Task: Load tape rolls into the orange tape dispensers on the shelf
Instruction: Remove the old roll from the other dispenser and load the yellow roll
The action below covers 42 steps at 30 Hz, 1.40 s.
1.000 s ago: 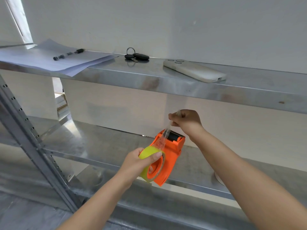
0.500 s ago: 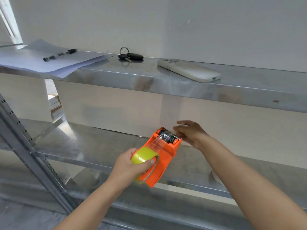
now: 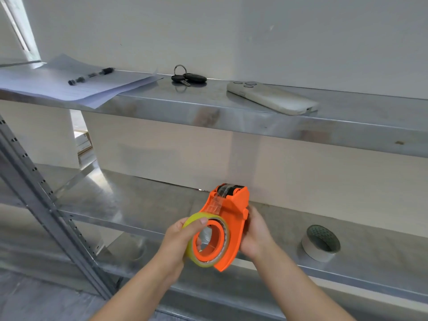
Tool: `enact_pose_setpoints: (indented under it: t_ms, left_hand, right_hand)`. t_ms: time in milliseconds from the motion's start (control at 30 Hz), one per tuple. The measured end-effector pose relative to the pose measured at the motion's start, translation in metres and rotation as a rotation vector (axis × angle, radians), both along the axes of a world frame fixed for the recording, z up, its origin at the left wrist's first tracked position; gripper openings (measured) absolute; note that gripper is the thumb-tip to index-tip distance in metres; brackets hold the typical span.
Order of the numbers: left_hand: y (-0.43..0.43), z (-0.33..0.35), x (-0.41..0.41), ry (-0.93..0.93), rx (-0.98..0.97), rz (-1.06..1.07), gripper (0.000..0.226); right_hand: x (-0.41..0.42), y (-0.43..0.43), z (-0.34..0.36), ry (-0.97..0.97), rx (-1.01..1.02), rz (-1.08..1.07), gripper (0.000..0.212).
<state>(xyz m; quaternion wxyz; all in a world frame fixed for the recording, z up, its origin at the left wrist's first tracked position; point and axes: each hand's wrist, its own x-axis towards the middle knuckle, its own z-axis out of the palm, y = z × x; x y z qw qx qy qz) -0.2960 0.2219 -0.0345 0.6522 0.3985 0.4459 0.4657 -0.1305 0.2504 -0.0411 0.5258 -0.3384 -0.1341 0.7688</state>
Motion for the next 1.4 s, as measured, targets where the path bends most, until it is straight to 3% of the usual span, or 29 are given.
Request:
enact_pose_setpoints:
  t_ms: [133,300,400,533,633,700,733,800,900,1000,1133,1267,1400]
  left_hand:
    - [-0.002,0.0,-0.004,-0.071,-0.069,-0.02,0.019]
    - [-0.006,0.002,-0.007,-0.157,-0.09,-0.065,0.022]
    - [-0.008,0.0,-0.014,-0.173,-0.111,-0.064,0.023]
    - [-0.009,-0.006,-0.033,-0.232,-0.173,0.014,0.017]
    - [-0.006,-0.013,-0.047,-0.291,-0.246,0.114,0.02]
    - [0.002,-0.019,-0.056,-0.326,-0.299,0.174,0.026]
    - [0.007,-0.021,-0.061,-0.332,-0.319,0.197,0.028]
    - [0.019,-0.027,-0.071,-0.353,-0.357,0.232,0.031]
    - [0.041,-0.036,-0.081,-0.412,-0.414,0.215,0.031]
    - [0.069,-0.042,-0.085,-0.382,-0.434,0.176,0.029]
    - [0.111,-0.056,-0.082,-0.147,-0.42,0.165,0.032]
    - [0.151,-0.074,-0.086,0.371,-0.264,0.187,0.038]
    - [0.163,-0.094,-0.091,0.79,-0.052,0.057,0.05]
  right_hand:
    - [-0.005,-0.003,-0.002,-0.159,0.083,-0.057,0.047]
    - [-0.02,-0.007,-0.012,-0.502,0.17,-0.321,0.029]
    - [-0.031,-0.007,-0.009,-0.525,0.183,-0.253,0.024]
    - [-0.043,-0.002,-0.01,-0.889,0.43,-0.238,0.046]
    - [-0.06,-0.009,-0.013,-0.814,0.529,-0.383,0.025]
    - [-0.074,-0.012,-0.018,-0.813,0.535,-0.335,0.017]
    - [-0.08,-0.012,-0.02,-0.802,0.552,-0.262,0.018]
    - [-0.093,-0.01,-0.023,-0.785,0.566,-0.089,0.044]
    - [-0.112,0.0,-0.031,-0.949,0.604,0.056,0.075]
    - [-0.12,0.026,-0.037,-1.012,0.574,0.008,0.073]
    - [-0.126,0.067,-0.045,-0.993,0.445,-0.097,0.055]
    - [-0.139,0.093,-0.064,-0.89,0.256,-0.153,0.048]
    - [-0.143,0.104,-0.079,-0.941,0.173,-0.211,0.054]
